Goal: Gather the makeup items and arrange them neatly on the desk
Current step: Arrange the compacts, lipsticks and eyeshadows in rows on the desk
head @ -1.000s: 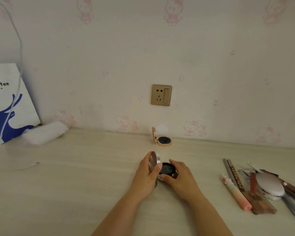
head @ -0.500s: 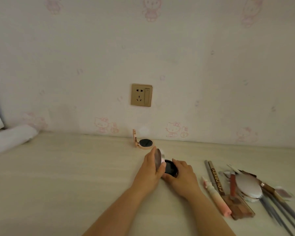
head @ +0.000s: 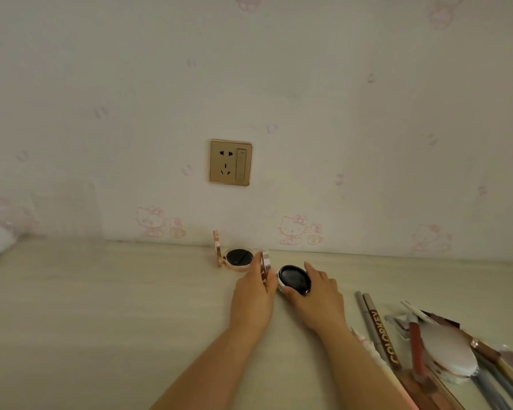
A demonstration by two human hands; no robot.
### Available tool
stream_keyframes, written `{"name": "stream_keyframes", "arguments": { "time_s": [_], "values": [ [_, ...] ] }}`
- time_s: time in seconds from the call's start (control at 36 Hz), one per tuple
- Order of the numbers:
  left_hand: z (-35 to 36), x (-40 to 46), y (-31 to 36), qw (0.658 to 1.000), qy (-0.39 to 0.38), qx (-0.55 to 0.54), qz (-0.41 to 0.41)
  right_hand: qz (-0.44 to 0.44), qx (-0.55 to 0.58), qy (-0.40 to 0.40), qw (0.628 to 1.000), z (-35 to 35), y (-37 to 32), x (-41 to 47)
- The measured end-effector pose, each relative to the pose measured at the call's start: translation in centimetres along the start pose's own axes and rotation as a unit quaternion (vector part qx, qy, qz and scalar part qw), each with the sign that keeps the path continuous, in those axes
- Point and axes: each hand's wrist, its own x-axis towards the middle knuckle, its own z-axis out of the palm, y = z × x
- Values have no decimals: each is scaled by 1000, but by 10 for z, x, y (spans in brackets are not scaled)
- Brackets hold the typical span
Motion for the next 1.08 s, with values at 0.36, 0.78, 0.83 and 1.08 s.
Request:
{"name": "stream_keyframes", "arguments": {
  "time_s": [0.36, 0.78, 0.83, 1.08],
  "values": [
    [17, 29, -6, 994, -23, 111, 6, -15, -47, 17, 999, 12, 1, 43],
    [28, 40, -13, 965, 7, 261, 17, -23, -74, 19, 997, 14, -1, 46],
    [28, 40, -13, 964, 8, 264, 15, -24, -77, 18, 997, 15, -1, 46],
    [27, 41, -12, 975, -14, 224, 5, -37, -64, 38, 997, 15, -1, 43]
  ]
}}
